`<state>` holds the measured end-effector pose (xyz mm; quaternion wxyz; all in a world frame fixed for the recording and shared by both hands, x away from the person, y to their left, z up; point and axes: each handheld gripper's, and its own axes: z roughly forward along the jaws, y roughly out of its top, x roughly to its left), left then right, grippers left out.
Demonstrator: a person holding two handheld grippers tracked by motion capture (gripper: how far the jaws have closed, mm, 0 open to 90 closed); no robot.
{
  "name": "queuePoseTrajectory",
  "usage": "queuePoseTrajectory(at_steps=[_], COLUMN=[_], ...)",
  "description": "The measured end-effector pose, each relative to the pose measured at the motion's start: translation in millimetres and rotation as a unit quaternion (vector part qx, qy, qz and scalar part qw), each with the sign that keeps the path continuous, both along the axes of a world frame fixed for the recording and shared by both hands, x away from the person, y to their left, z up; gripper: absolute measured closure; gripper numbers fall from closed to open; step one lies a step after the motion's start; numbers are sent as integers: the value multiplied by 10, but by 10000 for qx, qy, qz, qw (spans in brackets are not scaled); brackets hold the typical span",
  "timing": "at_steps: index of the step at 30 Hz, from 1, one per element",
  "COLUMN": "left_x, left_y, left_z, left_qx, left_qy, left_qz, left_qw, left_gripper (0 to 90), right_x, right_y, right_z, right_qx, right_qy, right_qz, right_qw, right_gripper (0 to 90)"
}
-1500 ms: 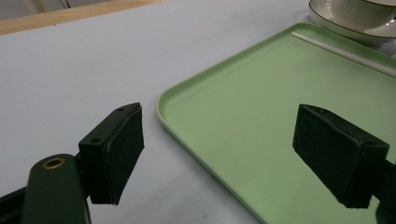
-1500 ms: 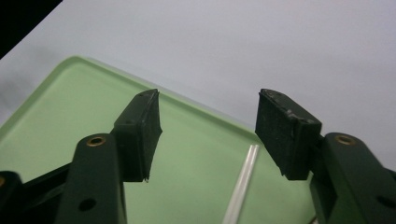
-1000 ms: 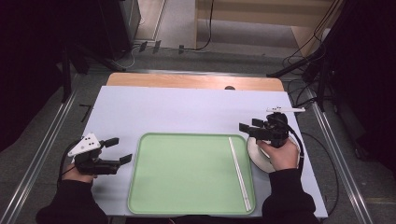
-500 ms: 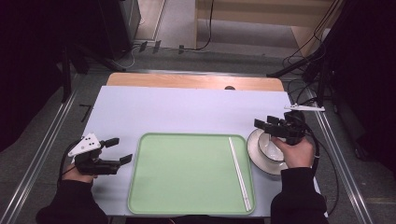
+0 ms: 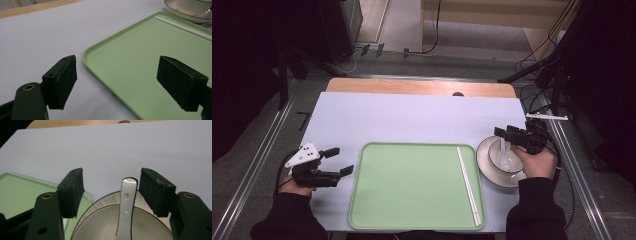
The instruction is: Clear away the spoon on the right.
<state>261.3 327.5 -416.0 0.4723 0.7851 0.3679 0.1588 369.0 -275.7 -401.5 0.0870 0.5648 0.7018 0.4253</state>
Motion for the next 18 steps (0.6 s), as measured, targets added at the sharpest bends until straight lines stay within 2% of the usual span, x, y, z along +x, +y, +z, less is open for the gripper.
queuePoseTrajectory(at_steps=[11,14,18], left_x=[1,1,-1], left_y=[1,1,2], left_z=[-1,1,2], left_qx=[8,16,13], left_qy=[4,8,-13], left_qz=[5,8,-1], left_qw=[10000,10000,10000], left_gripper=[166,167,167], right_x=[105,98,92], right_y=[3,-4,-23], right_z=[-163,-187,-209], right_qx=[-106,-160,-84], right_qy=[355,315,357], right_qz=[-129,-217,-218], right_qw=[9992,9991,9991], right_gripper=[560,640,689])
